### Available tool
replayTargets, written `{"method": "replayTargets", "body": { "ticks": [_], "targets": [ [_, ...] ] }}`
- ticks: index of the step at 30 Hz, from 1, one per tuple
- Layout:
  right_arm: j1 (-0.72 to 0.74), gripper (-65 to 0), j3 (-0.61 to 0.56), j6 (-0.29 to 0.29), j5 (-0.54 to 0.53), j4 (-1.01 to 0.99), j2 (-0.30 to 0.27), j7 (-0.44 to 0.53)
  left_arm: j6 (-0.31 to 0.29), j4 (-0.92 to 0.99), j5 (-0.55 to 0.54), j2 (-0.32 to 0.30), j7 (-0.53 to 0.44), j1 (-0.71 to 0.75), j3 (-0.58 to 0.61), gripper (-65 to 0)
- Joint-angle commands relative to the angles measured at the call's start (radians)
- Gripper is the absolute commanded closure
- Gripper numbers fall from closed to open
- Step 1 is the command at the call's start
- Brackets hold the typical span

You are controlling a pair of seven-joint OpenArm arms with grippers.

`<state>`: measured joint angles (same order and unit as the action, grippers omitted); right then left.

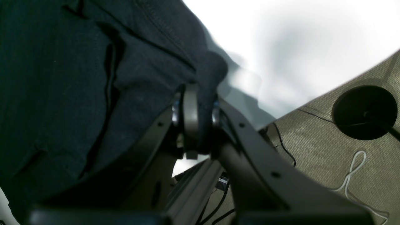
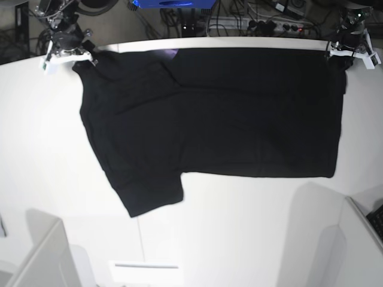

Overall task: Fold the T-shirt properly
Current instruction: 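Drag the held edge further toward the robot, smoothing the shirt flat, then release the edge and reach both grippers to the shirt's opposite edge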

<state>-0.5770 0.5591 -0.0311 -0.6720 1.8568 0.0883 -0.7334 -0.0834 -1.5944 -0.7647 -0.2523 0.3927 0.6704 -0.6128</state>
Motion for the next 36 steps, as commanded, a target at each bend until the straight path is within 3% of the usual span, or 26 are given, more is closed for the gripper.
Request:
{"method": "replayTargets", "body": {
  "ticks": [1, 4, 5, 8, 10, 16, 18, 20, 25, 28, 30, 35, 36],
  "targets": [
    [-0.005, 0.0, 0.005, -0.003, -0.005, 0.013, -0.003, 0.015, -0.005, -0.017, -0.005, -0.014, -0.019, 0.010, -0.011, 0.0],
    [-0.016, 0.0, 0.005, -0.003, -0.007, 0.014, -0.003, 0.015, -0.005, -0.017, -0.005, -0.014, -0.019, 0.012, -0.011, 0.0],
    [-0.018, -2.9, 0.005, -0.003, -0.009, 0.017, -0.003, 0.016, -0.005, -0.017, -0.003, -0.014, -0.019, 0.012, -0.011, 0.0],
    [-0.018, -20.0, 0.006, -0.003, -0.010, 0.019, -0.003, 0.018, -0.005, -0.017, -0.008, -0.014, -0.019, 0.024, -0.012, 0.0],
    [-0.018, -26.1, 0.006, -0.003, -0.012, 0.019, -0.003, 0.019, -0.005, -0.017, -0.008, -0.014, -0.019, 0.024, -0.017, -11.2],
    [-0.010, -26.6, 0.121, -0.008, -0.047, 0.019, 0.024, 0.021, -0.005, -0.068, -0.009, -0.005, -0.019, 0.039, -0.089, -42.6],
    [0.004, -27.0, 0.144, -0.010, -0.047, 0.019, 0.023, 0.021, -0.005, -0.085, -0.009, -0.005, -0.019, 0.038, -0.106, -49.5],
    [0.010, -27.2, 0.177, -0.011, -0.047, 0.030, 0.023, 0.021, -0.005, -0.100, -0.009, -0.006, -0.019, 0.036, -0.131, -51.8],
    [0.035, -26.9, 0.184, -0.099, -0.045, 0.119, 0.006, 0.018, -0.005, -0.195, -0.009, -0.006, -0.019, 0.036, -0.224, -51.7],
    [0.074, -26.6, 0.118, -0.106, -0.045, 0.139, -0.022, 0.013, -0.005, -0.255, -0.008, -0.009, -0.019, 0.036, -0.230, -48.7],
    [0.091, -26.4, 0.040, -0.106, -0.045, 0.134, -0.060, 0.013, -0.005, -0.272, -0.003, -0.012, -0.019, 0.022, -0.203, -38.7],
    [0.193, -26.4, -0.172, -0.106, -0.010, 0.132, -0.129, 0.013, -0.005, -0.271, -0.002, -0.012, -0.019, -0.028, -0.144, 0.0],
    [0.237, -26.4, -0.216, -0.106, 0.030, 0.126, -0.143, 0.013, -0.005, -0.271, -0.002, -0.009, -0.019, -0.036, -0.135, 0.0]
  ]
}}
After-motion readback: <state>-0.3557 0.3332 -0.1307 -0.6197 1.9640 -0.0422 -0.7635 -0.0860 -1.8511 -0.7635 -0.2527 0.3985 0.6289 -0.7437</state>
